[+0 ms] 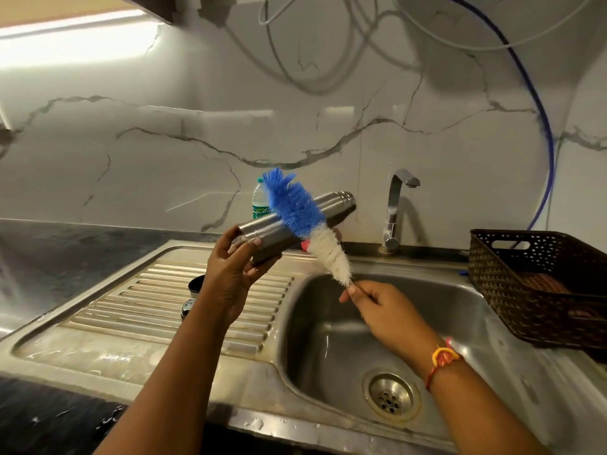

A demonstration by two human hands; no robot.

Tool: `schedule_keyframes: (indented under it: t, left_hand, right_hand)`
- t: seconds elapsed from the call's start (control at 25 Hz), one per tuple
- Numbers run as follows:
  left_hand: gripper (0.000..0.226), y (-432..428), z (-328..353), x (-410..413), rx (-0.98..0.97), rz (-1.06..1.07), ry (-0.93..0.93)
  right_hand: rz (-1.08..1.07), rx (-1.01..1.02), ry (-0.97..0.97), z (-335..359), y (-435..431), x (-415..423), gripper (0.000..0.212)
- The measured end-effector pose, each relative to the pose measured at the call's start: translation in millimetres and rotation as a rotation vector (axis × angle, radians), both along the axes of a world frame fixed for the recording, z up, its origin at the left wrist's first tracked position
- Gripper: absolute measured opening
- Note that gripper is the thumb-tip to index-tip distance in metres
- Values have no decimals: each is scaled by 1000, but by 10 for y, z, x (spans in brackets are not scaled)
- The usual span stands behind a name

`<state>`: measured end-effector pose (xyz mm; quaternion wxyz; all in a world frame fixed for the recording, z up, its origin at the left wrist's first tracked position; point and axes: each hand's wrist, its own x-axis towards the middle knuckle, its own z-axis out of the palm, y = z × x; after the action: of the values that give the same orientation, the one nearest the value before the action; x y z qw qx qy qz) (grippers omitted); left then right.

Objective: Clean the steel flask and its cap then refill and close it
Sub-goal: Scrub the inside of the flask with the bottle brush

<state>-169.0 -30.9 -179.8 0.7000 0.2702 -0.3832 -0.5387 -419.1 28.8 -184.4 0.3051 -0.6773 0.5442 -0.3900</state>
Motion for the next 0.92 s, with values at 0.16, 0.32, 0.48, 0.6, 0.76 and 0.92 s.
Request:
schedule_keyframes:
  t: [0.16,0.32,0.48,0.6,0.76,0.92]
  left_hand:
    - [61,18,11,-25,-1,11,-38]
    - [52,38,26,-46,12,4,-13]
    - [67,42,19,-124,-7,19,-88]
    - [61,7,22,13,11,101,52]
    - [57,-23,-12,-7,18,112,35]
    - [57,-35,-14,51,19,80,33]
  right_hand:
    - [-26,52,70,-15,-48,-27,29]
    - [-27,87,115,-15,-44,-129,28]
    - [-24,89,91,3,-73,-80,30]
    - [24,111,125,-7,-48,-127,31]
    - [-41,-23,-102,43,-22,-155,29]
    - [-44,-24,31,-6,-51,-164,29]
